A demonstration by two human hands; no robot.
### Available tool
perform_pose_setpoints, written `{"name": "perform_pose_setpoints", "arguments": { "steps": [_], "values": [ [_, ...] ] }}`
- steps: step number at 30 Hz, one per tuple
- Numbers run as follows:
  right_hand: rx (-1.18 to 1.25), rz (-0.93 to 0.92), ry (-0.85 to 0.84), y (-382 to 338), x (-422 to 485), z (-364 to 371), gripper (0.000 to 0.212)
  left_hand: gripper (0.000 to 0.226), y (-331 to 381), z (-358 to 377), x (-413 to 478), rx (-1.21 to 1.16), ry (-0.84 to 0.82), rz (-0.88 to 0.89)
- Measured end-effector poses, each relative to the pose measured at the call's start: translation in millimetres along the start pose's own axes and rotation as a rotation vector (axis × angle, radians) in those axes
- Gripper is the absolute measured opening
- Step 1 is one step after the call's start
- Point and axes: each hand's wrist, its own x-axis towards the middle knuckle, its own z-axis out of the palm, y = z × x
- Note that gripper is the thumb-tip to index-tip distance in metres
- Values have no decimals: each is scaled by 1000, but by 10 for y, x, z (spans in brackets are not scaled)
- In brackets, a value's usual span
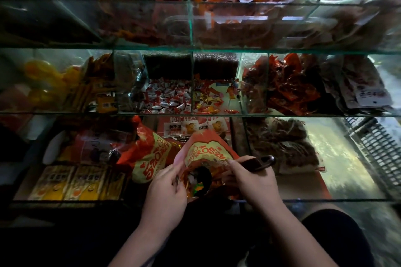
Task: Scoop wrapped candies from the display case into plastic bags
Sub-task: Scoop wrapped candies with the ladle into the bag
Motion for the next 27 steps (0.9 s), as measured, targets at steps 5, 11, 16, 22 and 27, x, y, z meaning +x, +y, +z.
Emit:
{"name": "perform_pose_setpoints", "arguments": {
  "steps": [5, 11, 16, 22, 27],
  "values": [
    [71, 67, 52, 22, 27, -60, 15, 54, -22, 2, 24, -21, -5, -23],
    [-141, -62, 78, 107, -175, 209, 18, 52, 2, 90, -16, -10, 19, -23],
    [285, 98, 94, 55, -133, -72, 21, 54, -10, -5, -12, -20, 30, -63],
    [340, 81, 138, 77, -167, -267, 24, 60, 66, -78, -47, 118, 3, -14],
    [295, -39, 152, -29, -239, -406, 20, 47, 320, -131, -55, 203, 128, 254]
  ]
}}
